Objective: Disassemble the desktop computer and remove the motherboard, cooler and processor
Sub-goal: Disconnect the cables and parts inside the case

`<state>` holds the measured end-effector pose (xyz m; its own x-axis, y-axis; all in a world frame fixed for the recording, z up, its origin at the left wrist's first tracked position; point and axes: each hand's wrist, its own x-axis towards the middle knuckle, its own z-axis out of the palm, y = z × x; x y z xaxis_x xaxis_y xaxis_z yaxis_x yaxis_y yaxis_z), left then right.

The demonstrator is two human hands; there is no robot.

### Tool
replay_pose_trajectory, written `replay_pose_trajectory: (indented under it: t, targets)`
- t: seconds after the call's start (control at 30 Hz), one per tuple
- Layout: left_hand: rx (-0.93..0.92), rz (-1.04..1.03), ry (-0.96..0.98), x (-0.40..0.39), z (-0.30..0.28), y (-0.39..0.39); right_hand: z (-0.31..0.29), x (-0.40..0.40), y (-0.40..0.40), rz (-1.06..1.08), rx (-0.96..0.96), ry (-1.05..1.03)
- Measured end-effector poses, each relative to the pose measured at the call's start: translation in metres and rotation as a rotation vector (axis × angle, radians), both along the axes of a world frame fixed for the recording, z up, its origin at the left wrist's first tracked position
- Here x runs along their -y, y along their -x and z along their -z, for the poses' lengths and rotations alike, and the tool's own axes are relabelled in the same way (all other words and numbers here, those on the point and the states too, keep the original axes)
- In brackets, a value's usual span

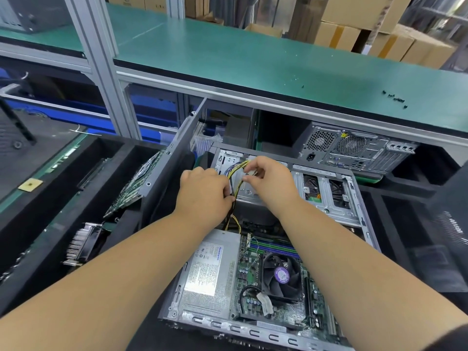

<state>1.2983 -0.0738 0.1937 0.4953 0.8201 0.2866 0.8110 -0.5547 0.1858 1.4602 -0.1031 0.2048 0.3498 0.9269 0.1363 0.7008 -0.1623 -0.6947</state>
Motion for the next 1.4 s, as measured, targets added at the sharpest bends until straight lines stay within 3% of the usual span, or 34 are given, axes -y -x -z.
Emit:
replay_pose_trajectory:
  t: [0.2, 0.37, 0.53, 0.63, 0.77, 0.93, 1.1, 1.4]
  targets:
    - [0.038, 0.006, 0.079, 0.000, -0.001, -0.004, 0.008, 0.005, -0.009, 0.152, -0.145, 0.080]
    - [0.084, 0.038, 0.130, 0.003, -0.003, 0.000, 0.000, 0.025, -0.022, 0.064, 0.042, 0.077]
    - [0.089, 0.058, 0.137, 0.009, -0.004, 0.004, -0.006, 0.062, -0.038, 0.055, 0.008, 0.007]
    - [0.106, 0.070, 0.176, 0.011, -0.005, 0.004, -0.007, 0.082, -0.045, 0.012, -0.133, 0.158]
    - [0.107, 0.092, 0.244, 0.014, -0.005, 0.003, -0.004, 0.095, -0.048, -0.034, -0.179, 0.313]
    - [0.044, 0.124, 0.280, 0.018, -0.007, 0.000, 0.012, 0.101, -0.046, -0.255, 0.243, 0.490]
    - [0.031, 0.150, 0.265, 0.021, -0.011, -0.004, 0.037, 0.095, -0.047, -0.340, 0.284, 0.618]
    - [-0.031, 0.205, 0.324, 0.023, -0.011, -0.008, 0.069, 0.081, -0.042, -0.228, 0.257, 0.654]
